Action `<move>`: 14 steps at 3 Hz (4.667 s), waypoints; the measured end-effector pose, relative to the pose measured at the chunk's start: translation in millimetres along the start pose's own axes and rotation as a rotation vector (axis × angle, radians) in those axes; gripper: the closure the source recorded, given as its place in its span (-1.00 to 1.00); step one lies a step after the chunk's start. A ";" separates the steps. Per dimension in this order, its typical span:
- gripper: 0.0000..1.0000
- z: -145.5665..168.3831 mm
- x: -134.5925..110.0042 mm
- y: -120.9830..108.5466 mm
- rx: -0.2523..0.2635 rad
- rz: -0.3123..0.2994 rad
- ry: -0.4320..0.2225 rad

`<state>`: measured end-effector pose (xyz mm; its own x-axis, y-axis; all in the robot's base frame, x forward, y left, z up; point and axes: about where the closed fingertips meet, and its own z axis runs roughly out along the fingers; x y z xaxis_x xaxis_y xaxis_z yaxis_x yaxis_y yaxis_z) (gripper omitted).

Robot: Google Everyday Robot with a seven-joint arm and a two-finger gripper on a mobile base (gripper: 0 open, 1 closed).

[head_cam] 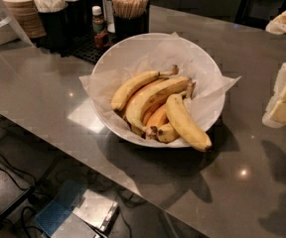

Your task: Pick banana from white bowl

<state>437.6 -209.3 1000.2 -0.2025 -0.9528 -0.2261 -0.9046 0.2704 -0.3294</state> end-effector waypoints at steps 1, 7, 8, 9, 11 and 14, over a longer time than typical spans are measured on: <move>-1.00 0.0 0.0 0.0 0.000 0.000 0.000; -1.00 -15.4 -104.5 60.3 -0.076 -0.356 -0.120; -1.00 37.5 -101.4 81.2 -0.145 -0.233 -0.171; -1.00 83.8 -101.2 98.3 -0.196 -0.151 -0.197; -1.00 68.0 -84.4 90.6 -0.159 -0.103 -0.185; -1.00 49.7 -57.4 90.6 -0.076 -0.031 -0.168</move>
Offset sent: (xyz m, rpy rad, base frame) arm 0.0024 0.0107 0.0059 0.1207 -0.0333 0.0637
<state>385.9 -123.3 937.8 -0.1143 -0.9224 -0.3688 -0.9365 0.2240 -0.2699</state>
